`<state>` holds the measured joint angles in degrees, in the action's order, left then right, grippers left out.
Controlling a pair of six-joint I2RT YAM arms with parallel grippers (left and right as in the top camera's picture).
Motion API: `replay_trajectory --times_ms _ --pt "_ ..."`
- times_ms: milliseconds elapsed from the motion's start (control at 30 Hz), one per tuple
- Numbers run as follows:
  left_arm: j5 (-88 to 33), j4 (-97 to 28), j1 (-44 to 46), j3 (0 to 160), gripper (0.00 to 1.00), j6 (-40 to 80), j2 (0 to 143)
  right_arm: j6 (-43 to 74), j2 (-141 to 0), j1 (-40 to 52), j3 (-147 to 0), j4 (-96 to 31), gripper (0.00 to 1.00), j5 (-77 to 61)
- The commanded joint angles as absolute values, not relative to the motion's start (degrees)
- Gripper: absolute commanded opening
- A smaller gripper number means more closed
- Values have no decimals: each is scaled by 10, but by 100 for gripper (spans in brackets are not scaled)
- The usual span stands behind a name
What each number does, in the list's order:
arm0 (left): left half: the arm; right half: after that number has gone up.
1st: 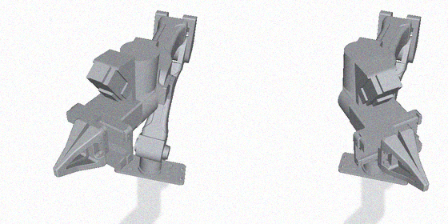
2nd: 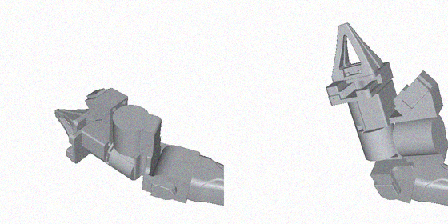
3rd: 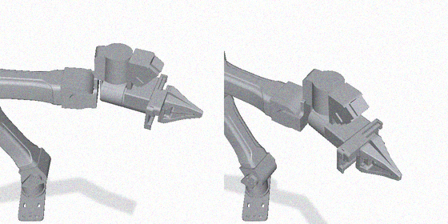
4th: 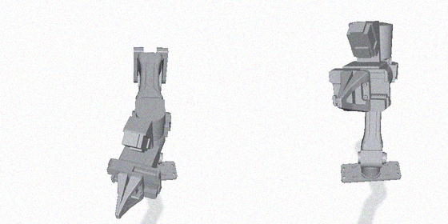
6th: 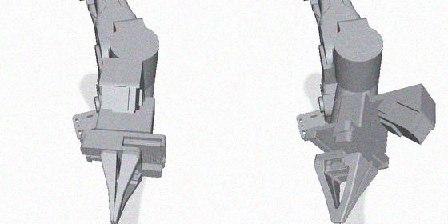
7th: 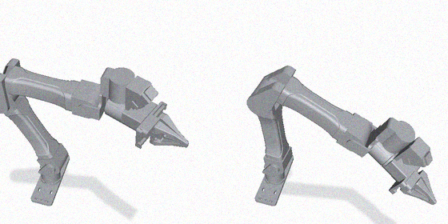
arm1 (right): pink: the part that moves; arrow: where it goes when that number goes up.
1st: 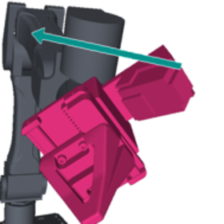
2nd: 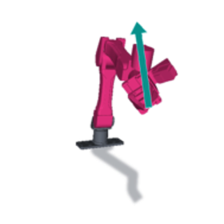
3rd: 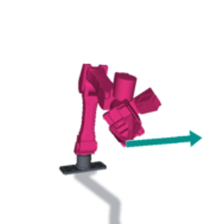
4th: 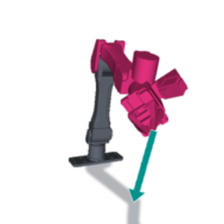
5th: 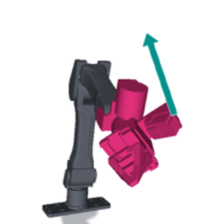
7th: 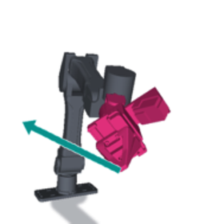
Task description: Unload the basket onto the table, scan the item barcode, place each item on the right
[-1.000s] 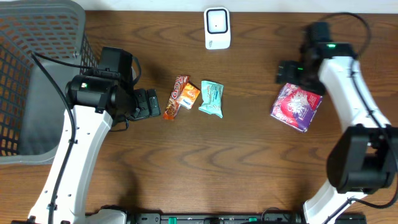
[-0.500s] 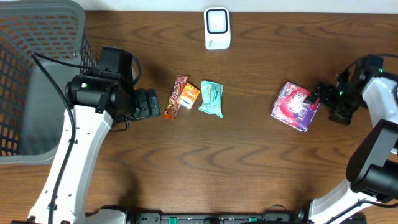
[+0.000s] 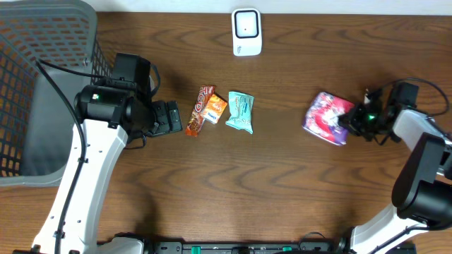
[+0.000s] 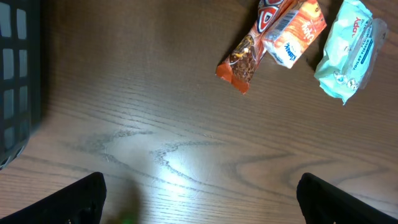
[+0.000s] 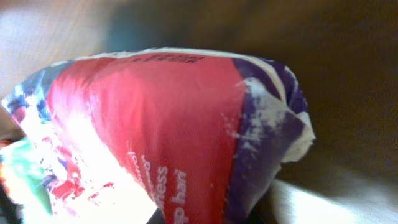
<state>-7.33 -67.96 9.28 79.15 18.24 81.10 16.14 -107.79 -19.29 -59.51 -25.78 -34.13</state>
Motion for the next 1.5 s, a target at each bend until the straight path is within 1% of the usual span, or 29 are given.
replay_trajectory --times_ms 0,133,200,300,367,433,533,633,833,933,1067,1200,1267,1467 --pt "-70 -683 93 793 98 190 813 251 -1079 -152 -588 -205 1 -445" --pt "-70 -683 93 793 98 190 813 372 -1079 -85 -589 -78 1 -455" --pt "-70 -683 93 793 98 190 813 426 -1079 -45 -590 -4 1 -434" --pt "-70 -683 93 793 98 190 813 526 -1079 14 -602 96 1 -363" --pt "-70 -683 93 793 98 190 813 578 -1079 52 -626 131 1 -295" --pt "-70 -683 93 793 98 190 813 591 -1080 79 -660 134 1 -238" --pt "-70 -683 93 793 98 190 813 591 -1089 114 -729 115 1 -168" --pt "-70 -683 93 793 98 190 813 590 -1125 138 -827 64 1 -123" --pt "-70 -683 93 793 98 190 813 576 -1260 151 -1032 -33 1 -110" --pt "-70 -683 93 793 98 190 813 576 -1319 149 -1096 -58 1 -115" --pt "-70 -683 93 793 98 190 813 547 -1341 137 -1118 -71 1 -114" --pt "-70 -683 93 793 98 190 813 496 -1315 112 -1120 -100 1 -115" --pt "-70 -683 93 793 98 190 813 458 -1287 92 -1124 -135 1 -112" --pt "-70 -683 93 793 98 190 813 397 -1195 6 -1124 -271 1 -63"
